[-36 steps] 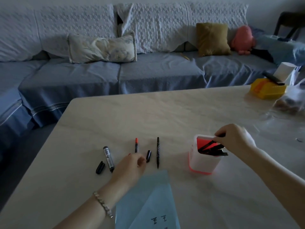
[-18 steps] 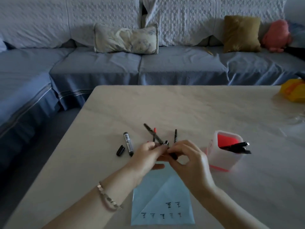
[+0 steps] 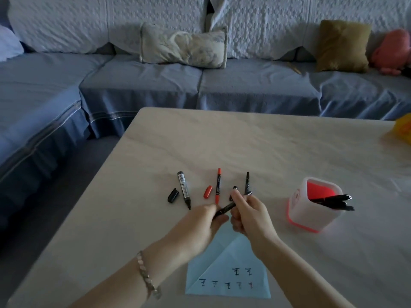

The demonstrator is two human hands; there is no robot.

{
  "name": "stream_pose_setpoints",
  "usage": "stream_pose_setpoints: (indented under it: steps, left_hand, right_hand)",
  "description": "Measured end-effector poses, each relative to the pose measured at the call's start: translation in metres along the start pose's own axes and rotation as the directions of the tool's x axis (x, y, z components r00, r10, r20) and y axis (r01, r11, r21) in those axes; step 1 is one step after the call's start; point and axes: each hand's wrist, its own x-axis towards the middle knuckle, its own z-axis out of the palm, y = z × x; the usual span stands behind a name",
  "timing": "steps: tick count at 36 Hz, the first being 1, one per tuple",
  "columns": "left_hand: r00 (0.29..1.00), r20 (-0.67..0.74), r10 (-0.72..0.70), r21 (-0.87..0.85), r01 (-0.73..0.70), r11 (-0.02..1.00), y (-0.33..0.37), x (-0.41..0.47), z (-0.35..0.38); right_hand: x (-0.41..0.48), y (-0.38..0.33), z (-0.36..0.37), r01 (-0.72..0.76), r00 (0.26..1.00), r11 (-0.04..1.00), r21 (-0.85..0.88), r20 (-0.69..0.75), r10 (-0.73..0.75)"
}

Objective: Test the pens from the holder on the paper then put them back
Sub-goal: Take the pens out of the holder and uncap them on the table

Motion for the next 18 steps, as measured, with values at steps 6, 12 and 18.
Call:
stream_pose_setpoints:
  steps: [6,12,18]
  left_hand:
    - [0.998,-0.018,-0.055,-0.139,0.052,0.989,0.004,-0.003,0.008]
    - [0.994,0.027,-0.105,-0.039,0.106,0.994,0.000,-0.004,0.012]
    - [0.994,0.087,-0.060,-0.093,0.068,0.993,0.010,-0.008,0.012]
  right_hand:
    - [-0.002,0.007,0.004,-0.179,0.984,0.976,0.125,0.023,0.177]
    - [-0.003,0.012,0.002,-0.179,0.984,0.983,0.049,0.013,0.178]
    - [-0.006,0.012,0.000,-0.082,0.996,0.995,-0.051,0.021,0.083]
